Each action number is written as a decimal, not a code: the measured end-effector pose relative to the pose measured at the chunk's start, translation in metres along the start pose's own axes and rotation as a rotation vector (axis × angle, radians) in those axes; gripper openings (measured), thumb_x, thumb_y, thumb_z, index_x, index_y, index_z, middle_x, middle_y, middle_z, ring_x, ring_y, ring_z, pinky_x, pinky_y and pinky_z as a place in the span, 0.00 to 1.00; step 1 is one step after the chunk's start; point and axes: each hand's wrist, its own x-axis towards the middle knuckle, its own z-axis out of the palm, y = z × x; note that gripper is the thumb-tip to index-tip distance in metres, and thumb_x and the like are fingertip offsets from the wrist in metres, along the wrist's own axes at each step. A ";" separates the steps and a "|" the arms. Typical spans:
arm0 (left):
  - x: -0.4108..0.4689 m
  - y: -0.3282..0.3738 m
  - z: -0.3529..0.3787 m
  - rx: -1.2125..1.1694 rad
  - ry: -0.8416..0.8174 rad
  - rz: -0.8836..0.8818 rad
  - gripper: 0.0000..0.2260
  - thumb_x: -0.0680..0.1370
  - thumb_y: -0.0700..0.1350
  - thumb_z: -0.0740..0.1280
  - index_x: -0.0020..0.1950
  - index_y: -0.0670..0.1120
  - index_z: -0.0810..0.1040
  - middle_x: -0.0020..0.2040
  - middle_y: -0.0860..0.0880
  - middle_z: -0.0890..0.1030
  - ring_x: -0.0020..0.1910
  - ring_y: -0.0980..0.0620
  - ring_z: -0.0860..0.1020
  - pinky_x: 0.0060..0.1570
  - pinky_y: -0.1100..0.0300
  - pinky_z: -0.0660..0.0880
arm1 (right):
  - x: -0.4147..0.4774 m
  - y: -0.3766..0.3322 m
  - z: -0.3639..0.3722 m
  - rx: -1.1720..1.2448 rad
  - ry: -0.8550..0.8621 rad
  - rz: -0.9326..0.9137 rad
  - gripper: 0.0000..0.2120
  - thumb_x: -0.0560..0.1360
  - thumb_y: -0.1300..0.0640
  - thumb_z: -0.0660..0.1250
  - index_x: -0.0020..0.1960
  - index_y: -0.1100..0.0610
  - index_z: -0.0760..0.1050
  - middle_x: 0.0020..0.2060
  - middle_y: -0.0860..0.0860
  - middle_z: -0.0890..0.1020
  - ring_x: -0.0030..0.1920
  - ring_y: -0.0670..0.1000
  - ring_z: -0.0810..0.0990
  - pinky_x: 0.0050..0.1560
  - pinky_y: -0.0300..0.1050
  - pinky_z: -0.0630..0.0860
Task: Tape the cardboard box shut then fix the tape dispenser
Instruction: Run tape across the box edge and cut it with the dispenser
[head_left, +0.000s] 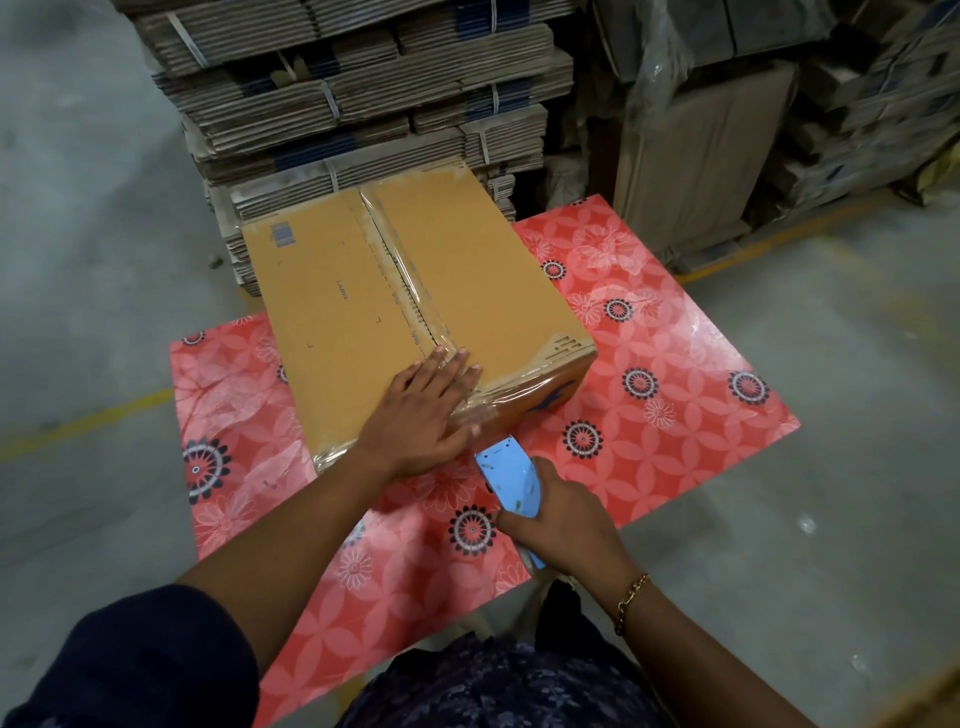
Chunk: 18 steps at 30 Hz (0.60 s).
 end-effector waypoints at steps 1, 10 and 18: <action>-0.001 -0.002 0.000 0.015 -0.009 0.030 0.37 0.78 0.65 0.54 0.83 0.56 0.46 0.84 0.49 0.45 0.83 0.46 0.43 0.79 0.43 0.49 | 0.000 0.000 0.000 0.001 -0.002 0.004 0.31 0.65 0.35 0.67 0.64 0.48 0.66 0.38 0.48 0.77 0.40 0.56 0.79 0.33 0.47 0.69; -0.001 -0.001 0.009 0.240 0.045 0.126 0.31 0.82 0.54 0.55 0.83 0.53 0.47 0.84 0.46 0.53 0.82 0.41 0.53 0.76 0.37 0.55 | 0.017 -0.014 -0.023 -0.072 -0.103 0.037 0.24 0.65 0.35 0.67 0.50 0.49 0.67 0.41 0.51 0.76 0.43 0.57 0.77 0.31 0.45 0.64; 0.000 0.000 0.007 0.233 0.004 0.107 0.35 0.78 0.50 0.59 0.83 0.52 0.49 0.84 0.46 0.54 0.82 0.42 0.54 0.76 0.38 0.56 | 0.075 -0.071 -0.066 -0.244 -0.477 0.056 0.13 0.69 0.46 0.72 0.36 0.56 0.79 0.38 0.54 0.81 0.37 0.54 0.77 0.33 0.43 0.68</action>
